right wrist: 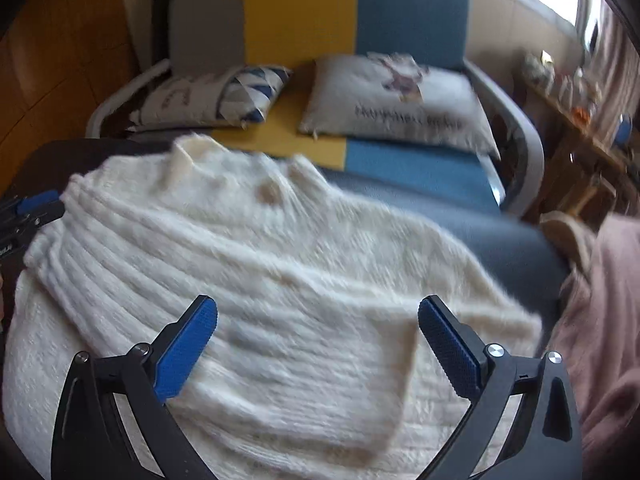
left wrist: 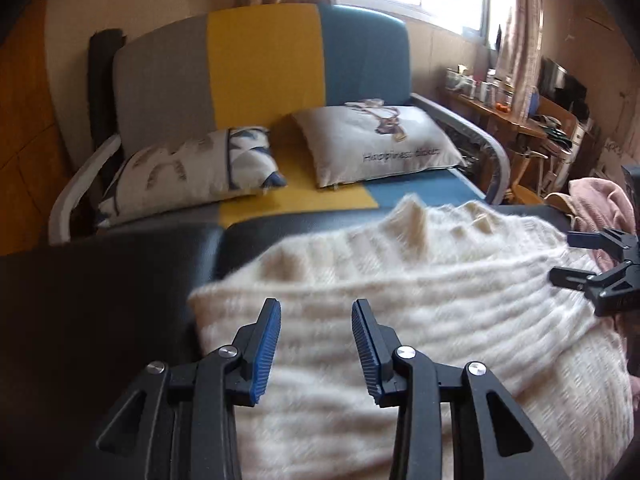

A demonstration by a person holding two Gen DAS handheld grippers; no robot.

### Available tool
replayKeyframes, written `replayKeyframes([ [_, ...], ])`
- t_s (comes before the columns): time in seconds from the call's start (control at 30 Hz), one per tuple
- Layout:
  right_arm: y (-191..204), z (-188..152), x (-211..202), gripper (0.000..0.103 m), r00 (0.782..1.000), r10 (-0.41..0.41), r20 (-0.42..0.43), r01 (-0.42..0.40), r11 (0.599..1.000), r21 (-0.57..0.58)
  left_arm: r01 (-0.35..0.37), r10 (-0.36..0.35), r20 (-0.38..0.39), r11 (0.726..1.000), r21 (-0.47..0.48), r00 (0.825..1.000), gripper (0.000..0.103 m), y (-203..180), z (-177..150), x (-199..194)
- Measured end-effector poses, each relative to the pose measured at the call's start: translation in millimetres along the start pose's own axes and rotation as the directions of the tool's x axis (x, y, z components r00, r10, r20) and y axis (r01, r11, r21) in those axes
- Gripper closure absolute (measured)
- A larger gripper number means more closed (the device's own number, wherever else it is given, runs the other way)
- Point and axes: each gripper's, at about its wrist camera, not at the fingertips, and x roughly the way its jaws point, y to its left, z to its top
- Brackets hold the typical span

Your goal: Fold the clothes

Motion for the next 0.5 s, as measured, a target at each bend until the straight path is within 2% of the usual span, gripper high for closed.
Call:
replayKeyframes([
  [0.1,20,17,1,0.001,0.999,0.044,0.024,-0.043,0.998,-0.04,-0.035,0.036,-0.042,0.999,0.033,0.998,0.065,-7,6,22],
  [0.2,32,21,20,0.001,0.999,0.044,-0.019,-0.046,0.997,-0.067,-0.068,0.071,-0.095,0.997,0.03,0.993,0.064,-3,1,44],
  [0.23,33,21,30,0.001,0.999,0.027,-0.045,-0.03,0.997,-0.068,-0.062,0.064,-0.076,0.998,0.025,0.995,0.064,-2,-1,43],
  [0.33,17,12,44,0.001,0.996,0.071,-0.051,-0.07,0.997,0.028,-0.047,0.048,-0.063,0.999,0.009,0.997,0.064,0,-1,35],
  [0.5,29,16,25,0.002,0.999,0.034,0.003,-0.034,0.999,-0.034,-0.003,0.003,0.014,1.0,0.019,1.0,0.065,-6,11,16],
])
